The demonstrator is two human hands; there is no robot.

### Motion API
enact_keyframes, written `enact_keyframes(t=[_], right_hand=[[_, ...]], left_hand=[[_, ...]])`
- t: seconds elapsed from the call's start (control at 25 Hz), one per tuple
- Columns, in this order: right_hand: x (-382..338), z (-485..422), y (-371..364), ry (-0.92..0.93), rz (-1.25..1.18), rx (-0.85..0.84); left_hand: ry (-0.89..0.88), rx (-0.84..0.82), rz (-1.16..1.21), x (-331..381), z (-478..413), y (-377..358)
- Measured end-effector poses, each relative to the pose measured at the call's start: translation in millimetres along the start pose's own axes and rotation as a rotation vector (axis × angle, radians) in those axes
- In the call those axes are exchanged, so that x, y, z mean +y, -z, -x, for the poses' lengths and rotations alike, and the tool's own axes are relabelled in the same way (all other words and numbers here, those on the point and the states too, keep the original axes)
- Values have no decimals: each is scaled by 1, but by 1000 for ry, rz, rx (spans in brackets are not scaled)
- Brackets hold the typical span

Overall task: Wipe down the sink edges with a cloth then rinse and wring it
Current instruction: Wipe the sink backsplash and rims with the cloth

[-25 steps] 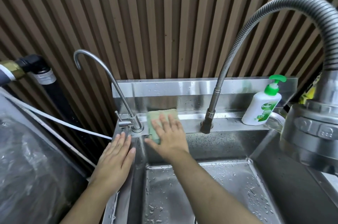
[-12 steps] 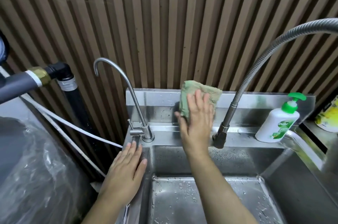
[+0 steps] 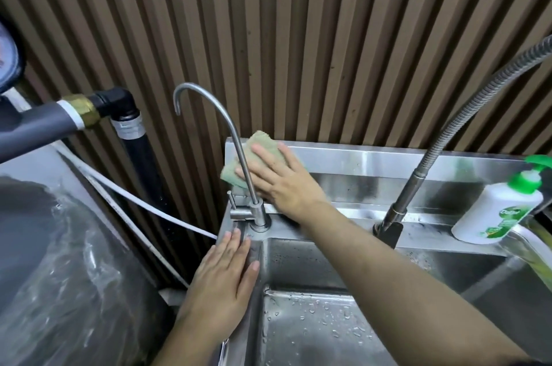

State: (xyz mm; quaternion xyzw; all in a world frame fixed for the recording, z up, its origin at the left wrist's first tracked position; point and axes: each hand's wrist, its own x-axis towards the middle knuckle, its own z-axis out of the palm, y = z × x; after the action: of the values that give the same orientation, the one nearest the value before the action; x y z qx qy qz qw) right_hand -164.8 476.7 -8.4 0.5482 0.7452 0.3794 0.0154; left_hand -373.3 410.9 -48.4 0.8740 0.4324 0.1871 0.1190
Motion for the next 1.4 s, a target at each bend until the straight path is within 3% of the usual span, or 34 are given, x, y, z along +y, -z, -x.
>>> enact_keyframes(t=[0.16, 0.2, 0.36, 0.48, 0.68, 0.88, 0.96, 1.0, 1.12, 1.28, 1.4], right_hand=[[24, 54, -7, -136, -20, 47], [22, 45, -4, -105, -24, 35], [8, -21, 12, 205, 38, 25], [17, 5, 10, 321, 93, -146], [24, 80, 6, 132, -14, -198], [-13, 8, 7, 275, 53, -289], [-14, 12, 4, 245, 98, -297], [-11, 26, 0, 141, 72, -266], [-20, 70, -4, -470, -115, -127], [1, 60, 5, -1064, -460, -113], [26, 48, 14, -1580, -690, 119]], left_hand=[[-6, -44, -8, -3, 2, 2], [-3, -92, -30, -2, 2, 4], [-1, -9, -26, -1, 3, 0], [30, -33, -19, -1, 1, 2], [32, -58, -22, 2, 3, 5], [42, -50, -4, -3, 3, 4], [24, -52, 3, -4, 3, 3], [13, -45, 7, -4, 3, 2], [13, -36, 16, -5, 4, 1], [17, -18, 44, -6, 2, 0], [19, -15, 51, -6, 1, -2]])
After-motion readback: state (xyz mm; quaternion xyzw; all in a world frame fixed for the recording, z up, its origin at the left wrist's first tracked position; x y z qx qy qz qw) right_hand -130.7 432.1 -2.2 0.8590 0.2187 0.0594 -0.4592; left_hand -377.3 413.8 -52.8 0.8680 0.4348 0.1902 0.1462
